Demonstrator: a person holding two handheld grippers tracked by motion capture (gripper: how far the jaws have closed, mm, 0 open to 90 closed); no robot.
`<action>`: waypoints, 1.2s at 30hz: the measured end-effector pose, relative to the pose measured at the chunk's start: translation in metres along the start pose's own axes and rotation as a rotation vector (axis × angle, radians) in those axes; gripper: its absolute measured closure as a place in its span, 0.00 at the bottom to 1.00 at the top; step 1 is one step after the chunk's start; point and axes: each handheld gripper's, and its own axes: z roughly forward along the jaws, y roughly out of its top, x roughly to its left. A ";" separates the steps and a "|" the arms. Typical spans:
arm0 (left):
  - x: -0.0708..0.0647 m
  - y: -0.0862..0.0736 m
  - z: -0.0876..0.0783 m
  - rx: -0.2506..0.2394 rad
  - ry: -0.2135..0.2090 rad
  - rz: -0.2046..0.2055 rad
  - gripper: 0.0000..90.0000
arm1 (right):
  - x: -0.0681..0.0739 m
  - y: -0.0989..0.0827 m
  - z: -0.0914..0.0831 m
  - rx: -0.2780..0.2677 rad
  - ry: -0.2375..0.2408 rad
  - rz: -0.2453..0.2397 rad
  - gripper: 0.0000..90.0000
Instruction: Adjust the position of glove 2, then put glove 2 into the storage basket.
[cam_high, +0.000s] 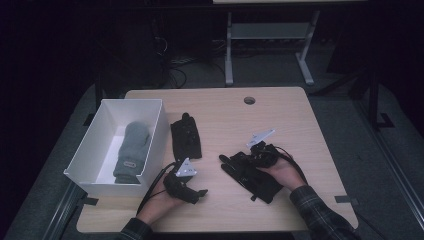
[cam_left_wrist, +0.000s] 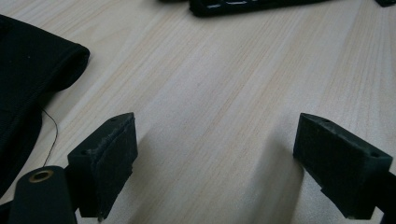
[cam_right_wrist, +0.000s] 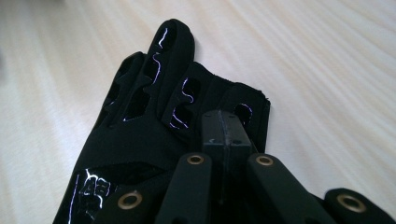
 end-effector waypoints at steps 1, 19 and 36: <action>0.000 0.000 0.000 0.000 -0.001 -0.001 0.14 | -0.002 0.000 -0.001 0.001 -0.009 0.007 1.00; -0.001 0.003 0.000 -0.006 0.013 -0.013 0.23 | -0.037 -0.039 -0.039 0.004 -0.131 0.143 0.87; 0.062 0.052 0.016 0.007 0.289 -0.220 0.99 | -0.053 -0.059 -0.057 -0.091 -0.181 0.245 0.41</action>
